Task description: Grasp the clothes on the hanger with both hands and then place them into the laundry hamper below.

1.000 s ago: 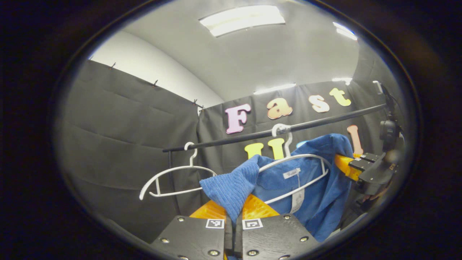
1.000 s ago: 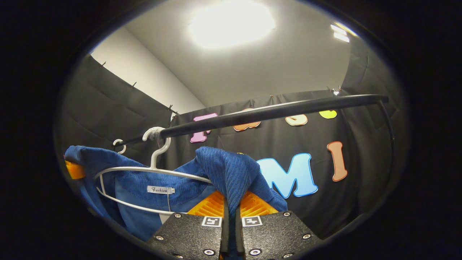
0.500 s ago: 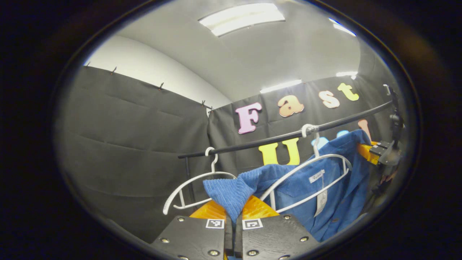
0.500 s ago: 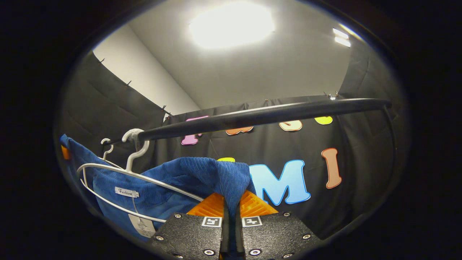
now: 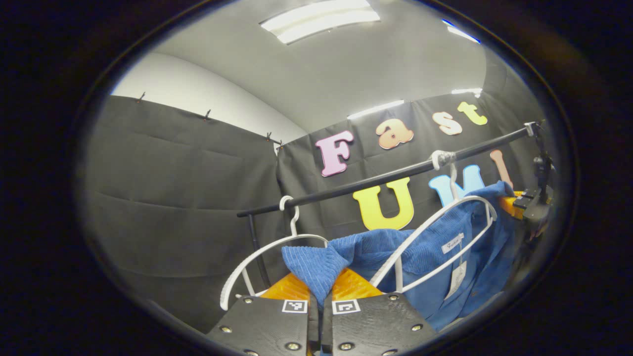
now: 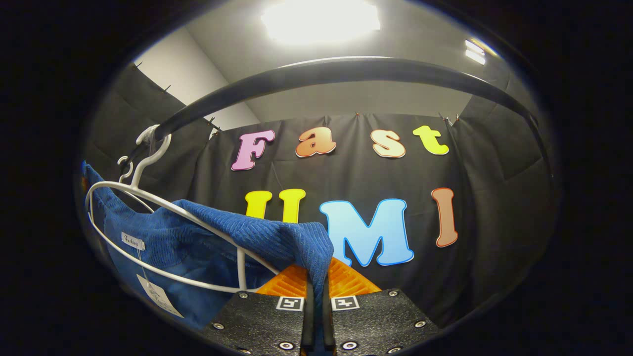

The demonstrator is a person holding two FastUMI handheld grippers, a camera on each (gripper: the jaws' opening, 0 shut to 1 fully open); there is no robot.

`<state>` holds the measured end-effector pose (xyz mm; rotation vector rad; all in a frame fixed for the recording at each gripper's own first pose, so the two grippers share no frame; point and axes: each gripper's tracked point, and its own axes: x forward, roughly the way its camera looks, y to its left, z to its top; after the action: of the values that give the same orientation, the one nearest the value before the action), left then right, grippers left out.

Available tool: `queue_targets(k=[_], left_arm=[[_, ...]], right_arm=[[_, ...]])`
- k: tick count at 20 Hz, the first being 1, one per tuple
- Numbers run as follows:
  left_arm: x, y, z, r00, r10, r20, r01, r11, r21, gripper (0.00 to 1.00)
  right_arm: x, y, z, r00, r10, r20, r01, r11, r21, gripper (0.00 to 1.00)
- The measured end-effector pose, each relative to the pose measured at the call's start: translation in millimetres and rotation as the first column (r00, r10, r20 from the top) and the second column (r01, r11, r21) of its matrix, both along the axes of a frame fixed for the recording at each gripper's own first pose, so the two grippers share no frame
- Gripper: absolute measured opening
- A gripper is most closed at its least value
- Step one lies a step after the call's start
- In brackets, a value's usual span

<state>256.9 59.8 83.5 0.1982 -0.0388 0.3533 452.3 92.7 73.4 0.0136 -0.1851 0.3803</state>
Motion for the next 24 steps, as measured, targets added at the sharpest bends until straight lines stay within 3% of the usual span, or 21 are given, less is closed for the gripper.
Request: queue_targets(k=[1, 6, 12, 13, 14, 19, 20, 21, 24], left_arm=[[1, 1, -3, 1.0, -0.008, -0.006, 0.008, 1.0, -0.005, 0.03], [17, 12, -31, 0.999, -0.019, -0.039, 0.015, 0.995, -0.095, 0.03], [7, 23, -67, 0.997, -0.037, -0.068, 0.021, 0.973, -0.231, 0.08], [8, 21, -73, 0.996, -0.041, -0.074, 0.022, 0.972, -0.236, 0.03], [7, 17, -77, 0.996, -0.042, -0.083, 0.022, 0.973, -0.23, 0.08], [6, 2, -93, 0.991, -0.068, -0.112, 0.042, 0.975, -0.218, 0.08], [10, -1, -97, 0.99, -0.074, -0.116, 0.048, 0.975, -0.217, 0.03], [13, -7, -100, 0.99, -0.077, -0.12, 0.05, 0.976, -0.213, 0.08], [13, -16, -110, 0.988, -0.081, -0.133, 0.052, 0.977, -0.205, 0.08]], right_arm=[[1, -1, -2, 1.0, -0.003, -0.013, 0.003, 1.0, 0.001, 0.06], [22, -4, -4, 0.999, -0.032, -0.014, 0.032, 0.999, 0.015, 0.06], [40, -17, -19, 0.995, -0.083, -0.061, 0.085, 0.996, 0.028, 0.06], [47, -19, -26, 0.993, -0.096, -0.072, 0.098, 0.995, 0.017, 0.06], [51, -22, -34, 0.991, -0.107, -0.086, 0.108, 0.994, 0.002, 0.06], [50, -34, -67, 0.976, -0.127, -0.175, 0.126, 0.992, -0.014, 0.06], [49, -38, -74, 0.973, -0.127, -0.193, 0.127, 0.992, -0.013, 0.06], [47, -41, -80, 0.97, -0.125, -0.21, 0.125, 0.992, -0.011, 0.06], [38, -49, -102, 0.96, -0.121, -0.251, 0.12, 0.993, -0.02, 0.06]])
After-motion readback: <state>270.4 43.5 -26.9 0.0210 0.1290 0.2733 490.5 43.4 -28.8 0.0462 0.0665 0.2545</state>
